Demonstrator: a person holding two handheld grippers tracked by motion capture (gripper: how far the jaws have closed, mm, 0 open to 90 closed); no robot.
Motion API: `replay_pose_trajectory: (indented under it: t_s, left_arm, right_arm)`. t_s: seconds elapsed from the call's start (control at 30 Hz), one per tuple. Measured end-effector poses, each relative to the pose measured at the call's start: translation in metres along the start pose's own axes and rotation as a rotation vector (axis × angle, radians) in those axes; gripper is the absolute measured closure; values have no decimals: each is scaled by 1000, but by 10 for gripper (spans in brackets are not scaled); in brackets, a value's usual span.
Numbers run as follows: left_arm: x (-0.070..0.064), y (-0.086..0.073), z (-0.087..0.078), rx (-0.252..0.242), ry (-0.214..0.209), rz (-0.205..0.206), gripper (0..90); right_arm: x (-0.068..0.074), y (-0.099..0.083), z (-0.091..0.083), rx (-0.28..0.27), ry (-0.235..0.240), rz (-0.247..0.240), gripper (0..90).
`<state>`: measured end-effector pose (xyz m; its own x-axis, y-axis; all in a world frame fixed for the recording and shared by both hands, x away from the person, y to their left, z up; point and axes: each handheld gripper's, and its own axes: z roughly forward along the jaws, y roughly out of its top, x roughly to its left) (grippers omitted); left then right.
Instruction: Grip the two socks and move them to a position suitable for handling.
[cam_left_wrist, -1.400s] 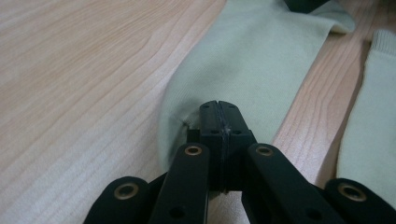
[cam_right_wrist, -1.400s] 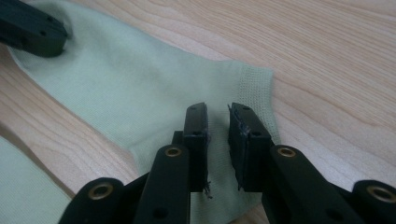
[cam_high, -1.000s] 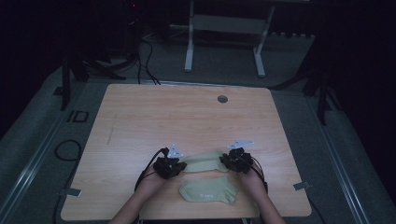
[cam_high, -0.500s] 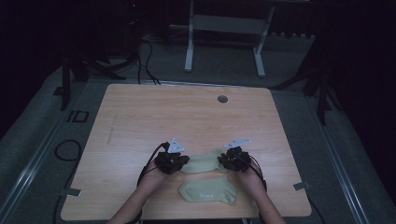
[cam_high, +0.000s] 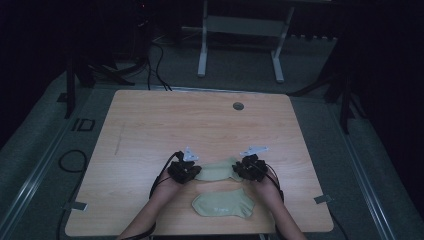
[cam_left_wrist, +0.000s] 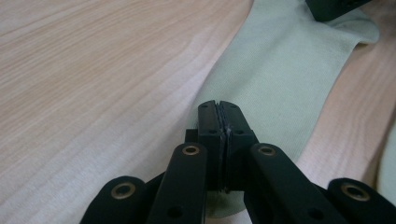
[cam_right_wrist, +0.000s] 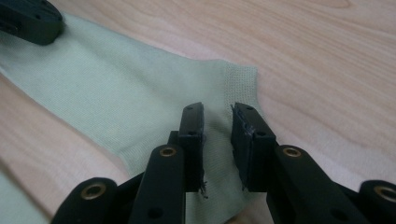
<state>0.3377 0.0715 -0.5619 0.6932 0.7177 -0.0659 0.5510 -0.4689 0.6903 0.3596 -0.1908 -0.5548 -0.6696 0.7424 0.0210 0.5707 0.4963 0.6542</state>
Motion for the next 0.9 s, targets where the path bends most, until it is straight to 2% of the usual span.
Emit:
replay_pose_trajectory:
  t_s: [0.1, 0.2, 0.27, 0.33, 0.37, 0.43, 0.5, 0.53, 0.57, 0.6, 0.63, 0.7, 0.77, 0.83, 0.9]
  left_arm:
    - [0, 2, 2, -1, 4, 0, 879]
    - [0, 2, 2, -7, -10, -4, 851]
    - [-2, 2, 0, -6, -29, 11, 763]
    - [-4, 3, -4, -16, -47, 20, 600]
    - [-4, 3, -7, -31, -49, 21, 572]
    - [-4, 4, -12, -37, -53, 8, 472]
    - [-5, 5, -16, -42, -49, 7, 426]
    - [-5, 5, -16, -42, -49, 7, 385]
    - [-5, 4, -20, -47, -48, 5, 385]
    - [-5, 4, -22, -56, -50, 1, 378]
    - [-5, 3, -24, -61, -44, -3, 351]
    - [-6, 1, -28, -61, -30, -17, 279]
    - [-7, -3, -33, -68, -21, -19, 255]
    - [-7, -6, -38, -71, -17, -28, 199]
    - [-8, -10, -44, -86, -22, -38, 199]
  right_arm:
    - [-3, 3, 2, 3, -1, 12, 733]
    - [-3, 5, 3, 11, 2, 13, 717]
    - [-3, 6, 2, 14, 10, 13, 701]
    - [-1, 7, -3, 7, 17, 9, 680]
    - [-1, 7, -6, 0, 18, 13, 668]
    - [-1, 9, -12, -6, 40, 16, 604]
    - [0, 9, -18, -16, 58, 21, 544]
    - [0, 9, -18, -16, 58, 21, 544]
    - [1, 10, -21, -23, 58, 26, 507]
    - [4, 9, -26, -28, 63, 6, 434]
    - [5, 9, -27, -22, 53, -4, 399]
    - [6, 8, -30, -15, 58, 7, 338]
    - [5, 5, -34, -11, 64, 13, 277]
    - [4, 2, -39, -13, 50, 19, 251]
    - [3, -2, -45, -27, 39, 27, 260]
